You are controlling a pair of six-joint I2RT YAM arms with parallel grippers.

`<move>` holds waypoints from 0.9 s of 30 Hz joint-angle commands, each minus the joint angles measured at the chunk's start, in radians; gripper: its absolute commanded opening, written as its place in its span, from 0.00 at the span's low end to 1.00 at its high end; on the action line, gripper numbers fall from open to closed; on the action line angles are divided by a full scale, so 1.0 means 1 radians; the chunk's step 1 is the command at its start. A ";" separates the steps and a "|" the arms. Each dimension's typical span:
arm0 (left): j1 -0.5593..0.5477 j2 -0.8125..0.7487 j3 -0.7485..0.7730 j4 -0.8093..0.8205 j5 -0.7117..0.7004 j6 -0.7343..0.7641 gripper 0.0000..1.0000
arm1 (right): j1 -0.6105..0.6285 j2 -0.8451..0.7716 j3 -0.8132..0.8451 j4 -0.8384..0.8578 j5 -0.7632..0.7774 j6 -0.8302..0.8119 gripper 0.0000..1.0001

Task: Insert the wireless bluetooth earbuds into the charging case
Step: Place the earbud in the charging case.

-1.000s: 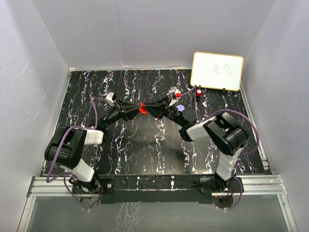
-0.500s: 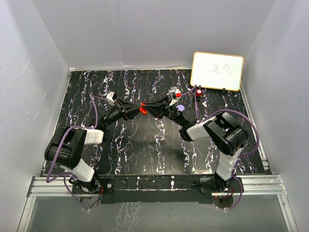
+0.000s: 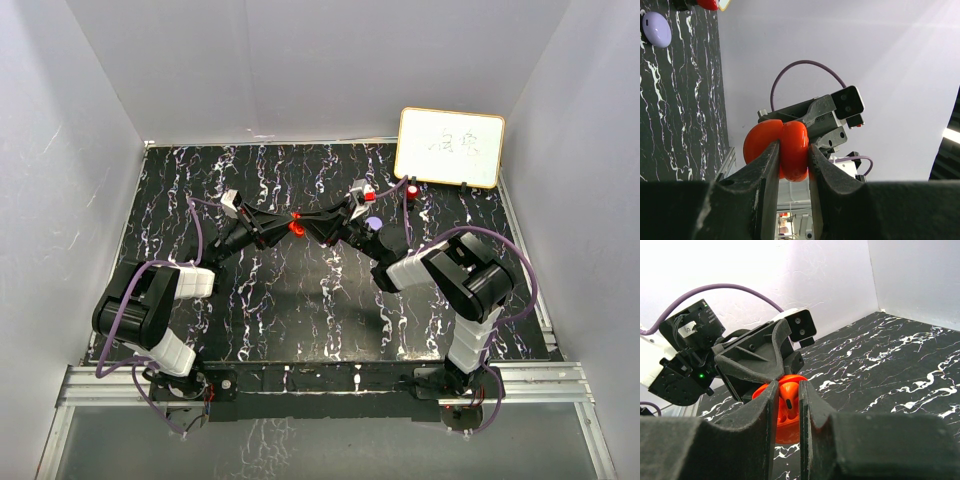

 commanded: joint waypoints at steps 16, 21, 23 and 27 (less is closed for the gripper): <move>-0.016 -0.042 0.066 0.145 0.010 -0.028 0.00 | 0.009 -0.012 -0.029 0.326 -0.046 -0.019 0.24; -0.016 -0.037 0.067 0.149 0.011 -0.030 0.00 | 0.006 -0.016 -0.029 0.327 -0.047 -0.019 0.24; -0.016 -0.036 0.069 0.148 0.011 -0.030 0.00 | 0.005 -0.016 -0.029 0.327 -0.046 -0.019 0.24; -0.016 -0.032 0.066 0.149 0.012 -0.028 0.00 | 0.001 -0.022 -0.029 0.326 -0.044 -0.019 0.25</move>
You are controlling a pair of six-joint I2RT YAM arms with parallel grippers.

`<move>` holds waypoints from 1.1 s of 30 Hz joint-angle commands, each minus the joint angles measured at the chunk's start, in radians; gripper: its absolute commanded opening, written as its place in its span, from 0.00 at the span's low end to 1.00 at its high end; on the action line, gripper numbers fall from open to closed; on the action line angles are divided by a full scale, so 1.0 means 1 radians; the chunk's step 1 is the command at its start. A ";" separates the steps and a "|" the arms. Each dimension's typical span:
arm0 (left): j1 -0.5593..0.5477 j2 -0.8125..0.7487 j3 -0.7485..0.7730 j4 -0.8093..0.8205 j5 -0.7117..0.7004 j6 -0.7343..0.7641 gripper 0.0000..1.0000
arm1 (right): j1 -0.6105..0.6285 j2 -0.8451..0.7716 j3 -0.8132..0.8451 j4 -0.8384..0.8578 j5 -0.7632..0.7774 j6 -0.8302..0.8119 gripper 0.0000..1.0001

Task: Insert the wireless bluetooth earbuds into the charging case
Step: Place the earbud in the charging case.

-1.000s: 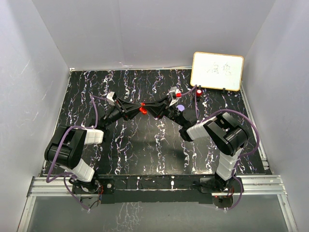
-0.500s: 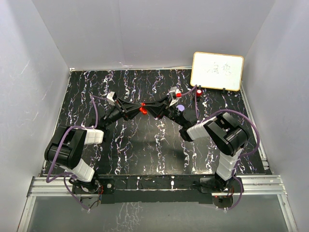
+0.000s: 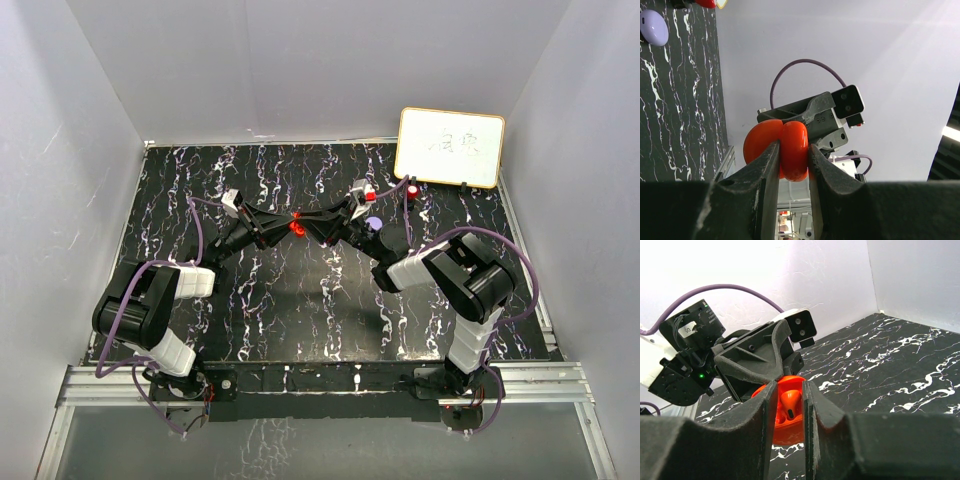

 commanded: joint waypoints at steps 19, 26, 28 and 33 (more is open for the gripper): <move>-0.014 0.002 0.059 0.174 0.015 -0.026 0.00 | -0.018 -0.036 -0.032 0.327 -0.043 -0.011 0.29; -0.013 0.015 0.044 0.179 0.020 -0.015 0.00 | -0.041 -0.058 -0.034 0.329 -0.024 -0.004 0.31; -0.013 0.025 0.034 0.187 0.021 -0.013 0.00 | -0.050 -0.064 -0.030 0.328 -0.023 0.004 0.32; -0.011 0.057 0.006 0.217 0.029 -0.006 0.00 | -0.066 -0.074 -0.021 0.326 -0.023 0.013 0.35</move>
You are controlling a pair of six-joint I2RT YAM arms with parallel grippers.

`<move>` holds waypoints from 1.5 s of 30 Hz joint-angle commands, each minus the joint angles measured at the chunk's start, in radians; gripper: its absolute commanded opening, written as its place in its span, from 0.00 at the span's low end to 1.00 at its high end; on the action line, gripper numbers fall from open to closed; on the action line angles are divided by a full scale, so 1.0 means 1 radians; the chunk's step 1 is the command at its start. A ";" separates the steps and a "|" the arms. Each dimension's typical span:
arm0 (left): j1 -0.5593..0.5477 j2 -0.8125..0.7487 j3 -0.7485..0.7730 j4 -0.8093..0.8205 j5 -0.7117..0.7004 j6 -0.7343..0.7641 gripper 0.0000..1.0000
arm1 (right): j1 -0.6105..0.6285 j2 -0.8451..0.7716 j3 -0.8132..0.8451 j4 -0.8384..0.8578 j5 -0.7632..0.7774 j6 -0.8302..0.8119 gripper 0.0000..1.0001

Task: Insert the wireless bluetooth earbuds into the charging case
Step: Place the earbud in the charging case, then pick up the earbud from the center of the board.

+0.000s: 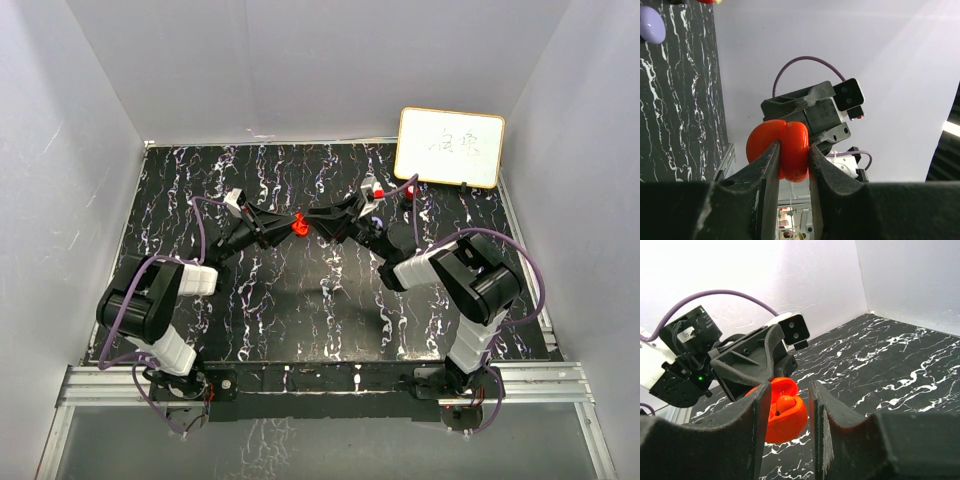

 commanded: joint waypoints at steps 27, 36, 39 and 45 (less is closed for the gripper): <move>0.212 -0.245 -0.022 -0.481 0.143 0.487 0.00 | -0.015 0.052 0.525 -1.263 0.139 -0.298 0.48; 0.232 -0.282 -0.052 -0.454 0.142 0.469 0.00 | -0.010 0.220 0.598 -1.250 0.090 -0.242 0.49; 0.236 -0.289 -0.051 -0.472 0.145 0.478 0.00 | -0.010 0.250 0.611 -1.250 0.081 -0.229 0.50; 0.241 -0.288 -0.046 -0.477 0.150 0.482 0.00 | -0.010 0.276 0.608 -1.242 0.066 -0.212 0.52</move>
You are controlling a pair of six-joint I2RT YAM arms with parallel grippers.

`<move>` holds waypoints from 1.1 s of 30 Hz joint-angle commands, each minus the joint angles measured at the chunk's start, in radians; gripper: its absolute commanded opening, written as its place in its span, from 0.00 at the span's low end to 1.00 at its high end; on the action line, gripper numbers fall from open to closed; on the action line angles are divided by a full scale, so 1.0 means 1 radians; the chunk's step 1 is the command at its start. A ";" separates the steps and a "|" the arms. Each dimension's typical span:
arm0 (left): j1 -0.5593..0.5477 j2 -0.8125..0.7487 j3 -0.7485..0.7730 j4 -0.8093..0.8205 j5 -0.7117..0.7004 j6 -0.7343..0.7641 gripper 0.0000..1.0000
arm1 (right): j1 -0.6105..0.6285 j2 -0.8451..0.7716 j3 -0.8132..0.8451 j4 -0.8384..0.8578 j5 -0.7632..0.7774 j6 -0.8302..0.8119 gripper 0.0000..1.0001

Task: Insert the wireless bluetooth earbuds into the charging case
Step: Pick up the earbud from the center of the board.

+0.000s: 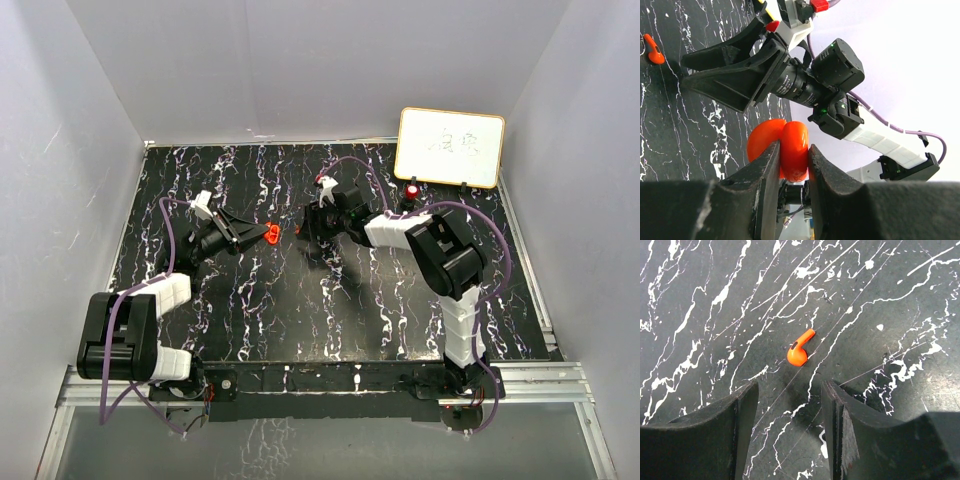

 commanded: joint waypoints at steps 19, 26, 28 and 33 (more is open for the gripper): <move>0.055 -0.061 0.002 -0.011 0.041 -0.002 0.00 | 0.053 0.087 0.111 0.057 -0.026 0.065 0.52; 0.077 -0.090 -0.008 -0.021 0.056 -0.006 0.00 | 0.094 0.088 0.123 0.062 -0.007 0.094 0.52; 0.081 -0.095 -0.013 -0.021 0.057 -0.007 0.00 | 0.104 0.090 0.126 0.068 0.003 0.097 0.52; 0.093 -0.103 -0.021 -0.016 0.066 -0.013 0.00 | 0.109 0.052 0.114 0.069 0.026 0.095 0.52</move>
